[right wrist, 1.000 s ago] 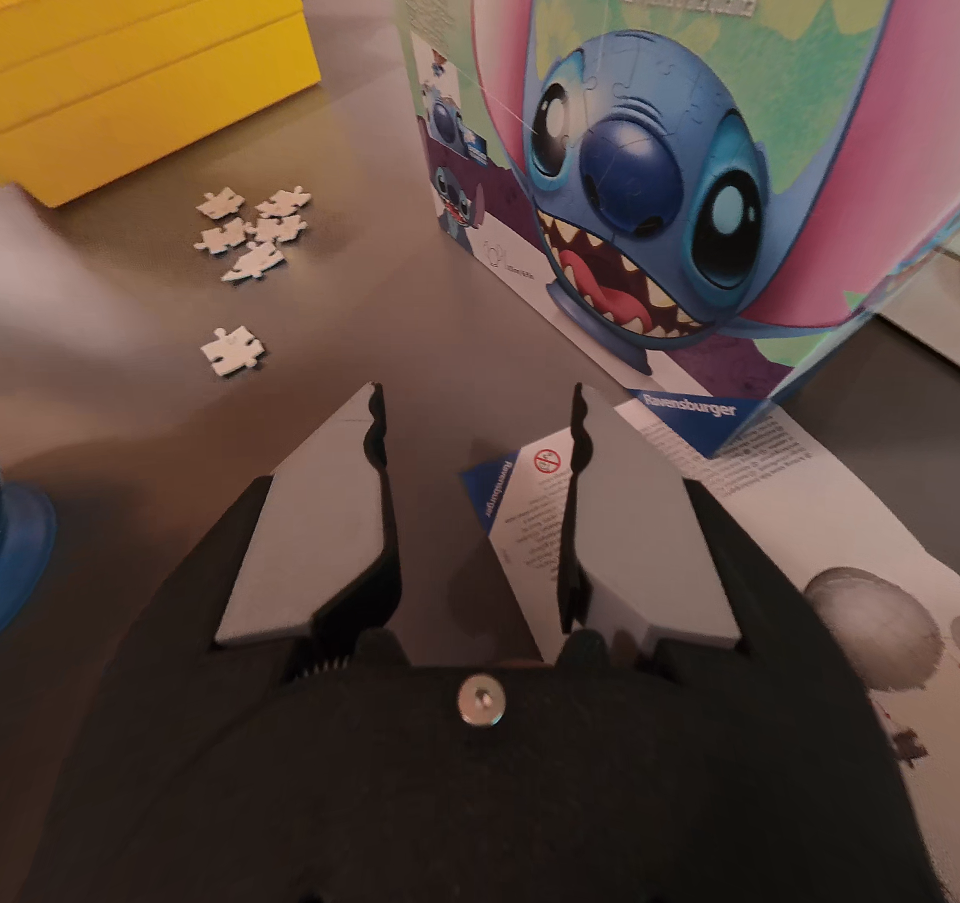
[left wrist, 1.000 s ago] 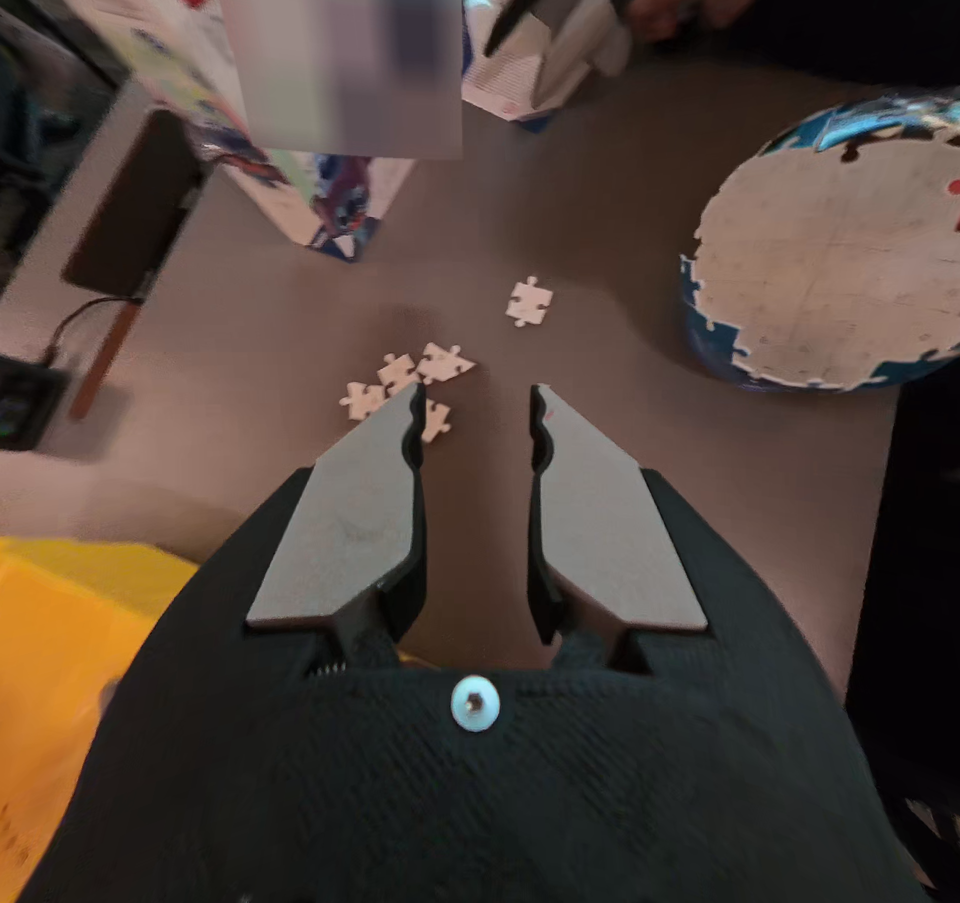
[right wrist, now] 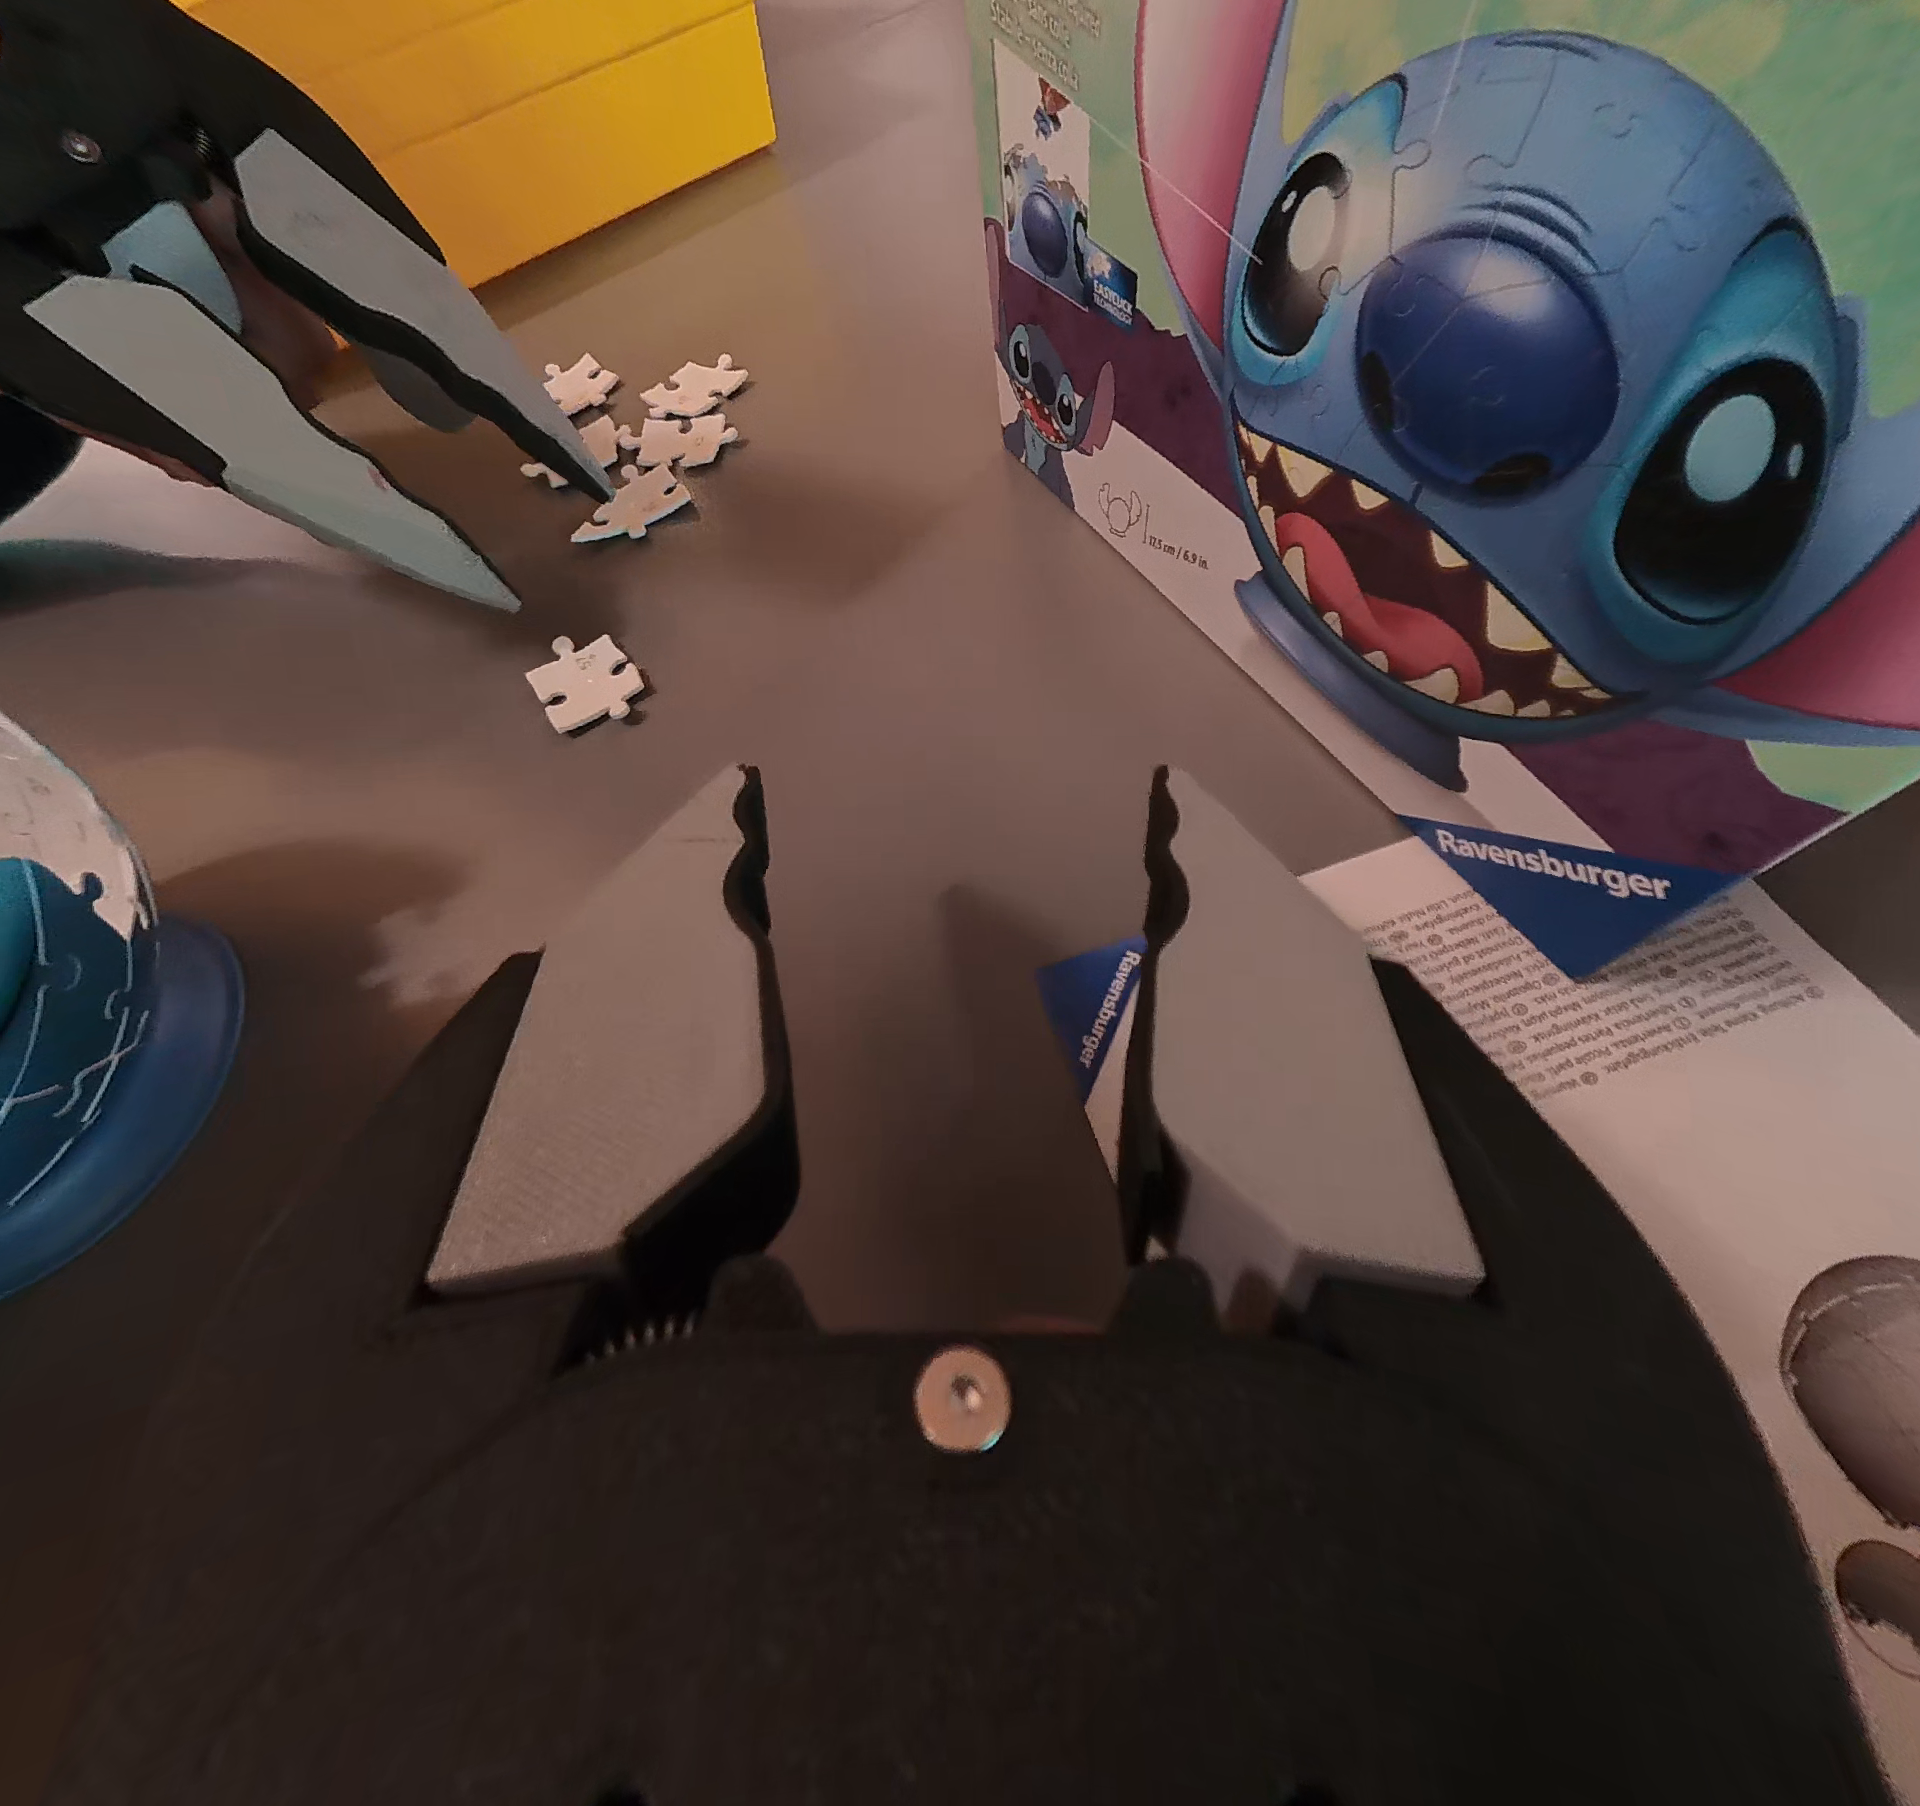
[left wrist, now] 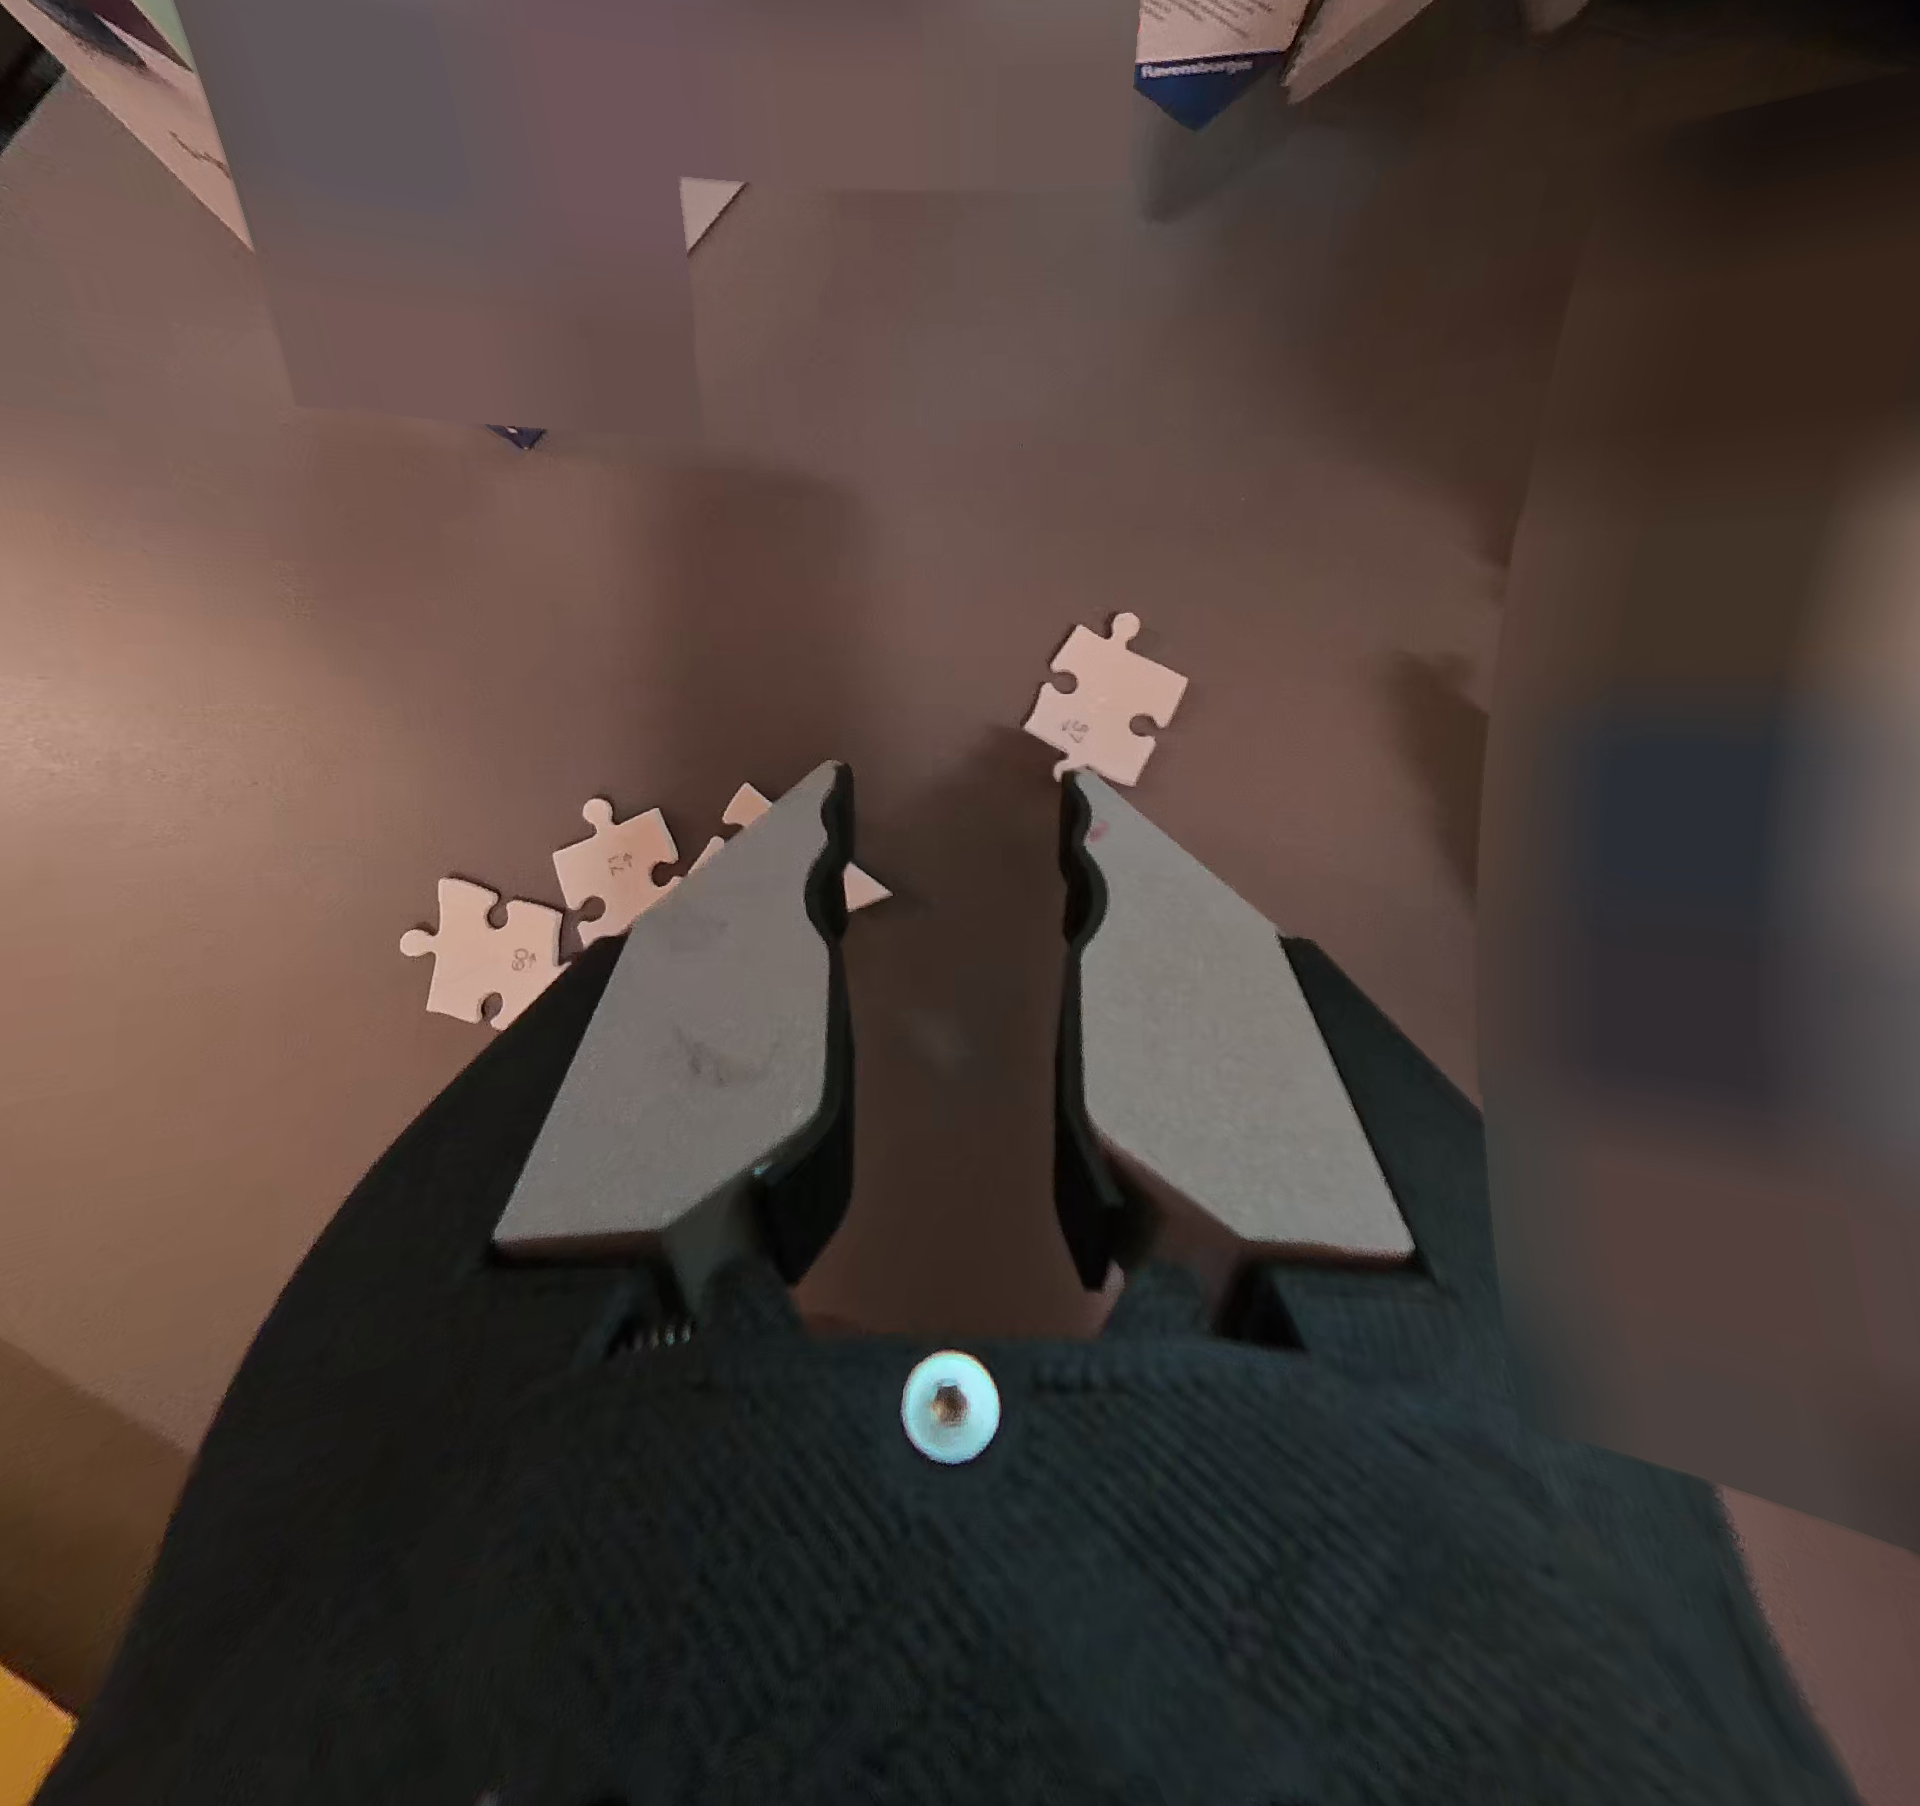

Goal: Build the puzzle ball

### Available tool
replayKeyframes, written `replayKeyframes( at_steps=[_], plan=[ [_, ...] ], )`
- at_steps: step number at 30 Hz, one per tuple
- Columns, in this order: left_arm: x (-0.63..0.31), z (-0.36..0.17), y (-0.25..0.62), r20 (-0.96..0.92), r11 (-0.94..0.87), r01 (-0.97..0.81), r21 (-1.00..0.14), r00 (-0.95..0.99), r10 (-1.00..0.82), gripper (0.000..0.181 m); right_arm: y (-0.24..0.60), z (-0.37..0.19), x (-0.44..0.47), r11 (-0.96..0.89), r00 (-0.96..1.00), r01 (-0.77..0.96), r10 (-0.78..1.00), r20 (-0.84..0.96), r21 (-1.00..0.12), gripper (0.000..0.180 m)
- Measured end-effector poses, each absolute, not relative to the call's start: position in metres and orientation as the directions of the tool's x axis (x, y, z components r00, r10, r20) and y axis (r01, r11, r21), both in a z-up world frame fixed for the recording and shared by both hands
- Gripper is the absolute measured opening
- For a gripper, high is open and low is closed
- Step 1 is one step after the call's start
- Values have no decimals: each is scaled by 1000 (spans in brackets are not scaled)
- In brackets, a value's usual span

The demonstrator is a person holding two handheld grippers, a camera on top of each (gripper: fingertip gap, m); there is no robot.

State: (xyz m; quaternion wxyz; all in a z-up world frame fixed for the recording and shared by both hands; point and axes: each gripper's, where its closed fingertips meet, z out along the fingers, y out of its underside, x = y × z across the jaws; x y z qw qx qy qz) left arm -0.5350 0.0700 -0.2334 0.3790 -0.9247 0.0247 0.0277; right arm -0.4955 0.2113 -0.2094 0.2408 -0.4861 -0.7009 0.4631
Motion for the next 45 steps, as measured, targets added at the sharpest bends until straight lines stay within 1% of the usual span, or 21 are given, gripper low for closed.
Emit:
replayKeyframes(
  at_steps=[5,12,19,30,34,38,43,45],
  plan=[
    [-535,-238,71,-61,-709,-53,-703,998,-15,37,212,-212,-496,96,-408,467,905,-118,-879,71],
    [-531,-248,70,-61,-736,-64,-674,998,-32,39,211,-213,-496,103,-412,475,903,-118,-874,71],
    [-530,-249,69,-61,-741,-72,-668,997,-42,39,210,-215,-496,111,-418,481,901,-116,-870,71],
    [-513,-250,73,-20,-730,-108,-675,991,-129,42,202,-216,-495,129,-442,482,890,-114,-866,71],
    [-507,-251,77,14,-721,-97,-687,989,-146,43,194,-215,-494,127,-467,481,874,-132,-867,71],
    [-506,-252,80,4,-716,-110,-690,988,-156,41,188,-216,-493,136,-486,482,863,-135,-866,71],
    [-503,-251,83,7,-701,-126,-702,983,-183,25,181,-215,-492,137,-509,483,848,-150,-865,71],
    [-502,-251,84,5,-698,-134,-704,981,-193,25,178,-215,-491,139,-517,482,842,-152,-865,71]
  ],
)
